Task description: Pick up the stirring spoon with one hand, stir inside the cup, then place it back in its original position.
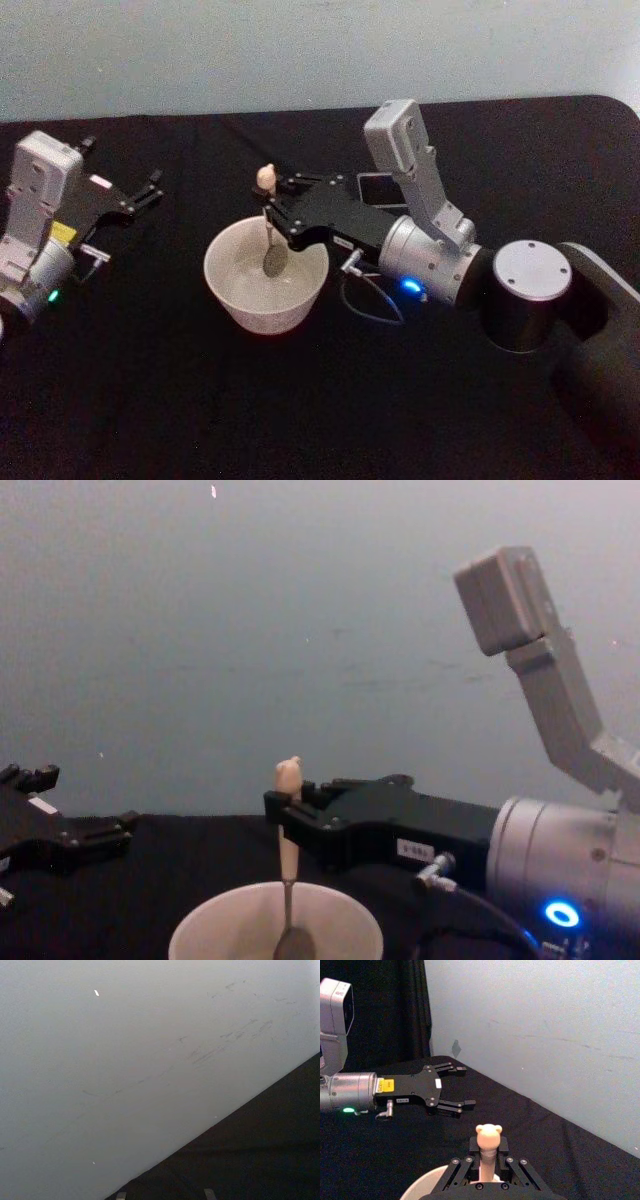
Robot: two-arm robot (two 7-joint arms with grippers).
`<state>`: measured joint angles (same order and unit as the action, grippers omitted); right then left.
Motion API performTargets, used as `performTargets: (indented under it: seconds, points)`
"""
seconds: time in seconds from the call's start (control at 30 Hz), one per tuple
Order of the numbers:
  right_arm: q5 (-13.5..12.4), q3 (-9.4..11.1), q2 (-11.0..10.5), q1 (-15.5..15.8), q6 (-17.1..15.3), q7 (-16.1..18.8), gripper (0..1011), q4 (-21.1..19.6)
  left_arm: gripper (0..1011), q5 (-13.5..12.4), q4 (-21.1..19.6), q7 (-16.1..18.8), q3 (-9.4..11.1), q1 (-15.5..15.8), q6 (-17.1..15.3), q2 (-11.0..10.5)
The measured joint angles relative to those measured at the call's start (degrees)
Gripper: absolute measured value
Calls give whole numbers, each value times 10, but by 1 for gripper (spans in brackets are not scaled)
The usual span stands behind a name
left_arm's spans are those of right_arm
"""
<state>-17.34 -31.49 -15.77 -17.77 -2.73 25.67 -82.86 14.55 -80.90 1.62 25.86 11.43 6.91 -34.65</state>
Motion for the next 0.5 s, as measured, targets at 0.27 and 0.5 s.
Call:
performTargets:
  seconds: [0.27, 0.5]
  points:
    - [-7, 9, -15, 14, -4, 5, 204, -21, 1001, 0, 0, 0, 0, 0, 0, 0]
    - [-16, 14, -28, 29, -7, 11, 204, -45, 1001, 0, 0, 0, 0, 0, 0, 0]
